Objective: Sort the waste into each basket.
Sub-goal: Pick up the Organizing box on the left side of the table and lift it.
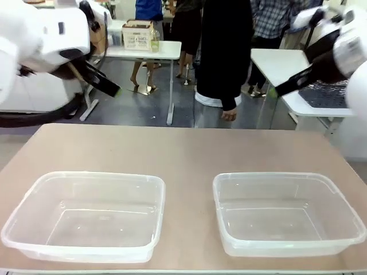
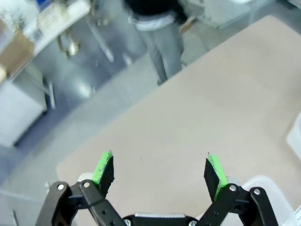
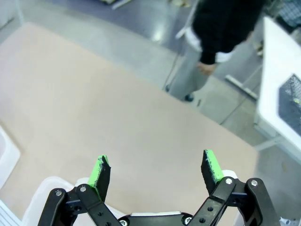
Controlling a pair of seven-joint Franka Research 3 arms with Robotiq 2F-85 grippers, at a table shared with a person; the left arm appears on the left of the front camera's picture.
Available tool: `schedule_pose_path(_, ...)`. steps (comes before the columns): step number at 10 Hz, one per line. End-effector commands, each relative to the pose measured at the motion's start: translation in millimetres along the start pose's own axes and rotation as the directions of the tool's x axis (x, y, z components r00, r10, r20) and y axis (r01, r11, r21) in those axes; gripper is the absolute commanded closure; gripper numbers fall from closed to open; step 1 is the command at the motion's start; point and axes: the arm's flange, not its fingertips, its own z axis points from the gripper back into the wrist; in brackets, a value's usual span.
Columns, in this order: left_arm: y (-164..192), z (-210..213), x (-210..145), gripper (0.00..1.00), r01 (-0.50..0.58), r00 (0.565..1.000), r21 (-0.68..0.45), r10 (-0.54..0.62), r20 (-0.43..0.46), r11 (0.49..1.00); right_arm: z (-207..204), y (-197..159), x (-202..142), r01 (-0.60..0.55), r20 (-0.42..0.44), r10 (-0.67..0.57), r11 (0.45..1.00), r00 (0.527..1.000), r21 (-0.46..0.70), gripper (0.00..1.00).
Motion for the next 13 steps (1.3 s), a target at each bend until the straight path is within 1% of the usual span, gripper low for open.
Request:
schedule_pose_path(1, 14, -42, -22, 0.0, -0.084, 0.992, 0.009, 0.084, -0.091, 0.996, -43, 16, -5, -0.029, -0.039, 0.03, 0.999, 0.999, 0.044, 0.0)
schedule_pose_path(2, 14, -42, -22, 0.0, -0.084, 0.992, 0.009, 0.084, -0.091, 0.996, 0, 0, 0, 0.0, 0.0, 0.0, 1.0, 1.0, 0.0, 0.0)
schedule_pose_path(3, -3, 8, 2, 0.0, 0.001, 1.0, -0.008, -0.001, 0.006, 1.0, -20, 17, 2, -0.094, -0.014, 0.1, 0.968, 0.995, 0.232, 0.0)
schedule_pose_path(4, -2, 4, 4, 0.0, 0.0, 1.0, -0.235, 0.003, 0.013, 0.972, -35, 29, 8, -0.024, -0.051, 0.052, 0.902, 0.997, 0.432, 0.0)
schedule_pose_path(5, 20, 3, 3, 0.0, -0.278, 0.957, -0.527, 0.277, -0.083, 0.803, -36, 22, 25, 0.322, -0.294, -0.173, 0.733, 0.94, 0.599, 0.0)
schedule_pose_path(6, 45, 3, 1, 0.0, -0.647, 0.753, -0.478, 0.598, -0.276, 0.594, -32, -3, 36, 0.54, -0.405, -0.357, 0.539, 0.842, 0.646, 0.0)
schedule_pose_path(7, 73, 4, -7, 0.0, -0.822, 0.524, -0.452, 0.768, -0.367, 0.345, -29, -40, 43, 0.684, -0.47, -0.547, 0.29, 0.692, 0.669, 0.0)
schedule_pose_path(8, 101, 6, -23, 0.0, -0.881, 0.308, -0.461, 0.866, -0.394, 0.104, -31, -81, 40, 0.759, -0.509, -0.715, 0.047, 0.479, 0.649, 0.0)
schedule_pose_path(9, 128, 9, -50, 0.0, -0.87, 0.134, -0.484, 0.898, -0.42, -0.096, -36, -110, 24, 0.755, -0.558, -0.754, -0.128, 0.347, 0.643, 0.0)
schedule_pose_path(10, 148, 14, -78, 0.0, -0.867, -0.026, -0.445, 0.911, -0.412, -0.226, -45, -129, 5, 0.772, -0.594, -0.766, -0.216, 0.246, 0.598, 0.0)
schedule_pose_path(11, 162, 22, -105, 0.0, -0.871, -0.129, -0.397, 0.915, -0.383, -0.289, -51, -143, -16, 0.808, -0.587, -0.794, -0.238, 0.158, 0.539, 0.0)
schedule_pose_path(12, 177, 28, -122, 0.0, -0.899, -0.159, -0.354, 0.945, -0.286, -0.258, -42, -146, -33, 0.876, -0.502, -0.855, -0.137, 0.131, 0.462, 0.0)
schedule_pose_path(13, 178, 27, -120, 0.0, -0.981, -0.062, -0.175, 0.988, -0.143, -0.087, -23, -149, -6, 0.59, -0.353, -0.592, 0.268, 0.725, 0.761, 0.0)
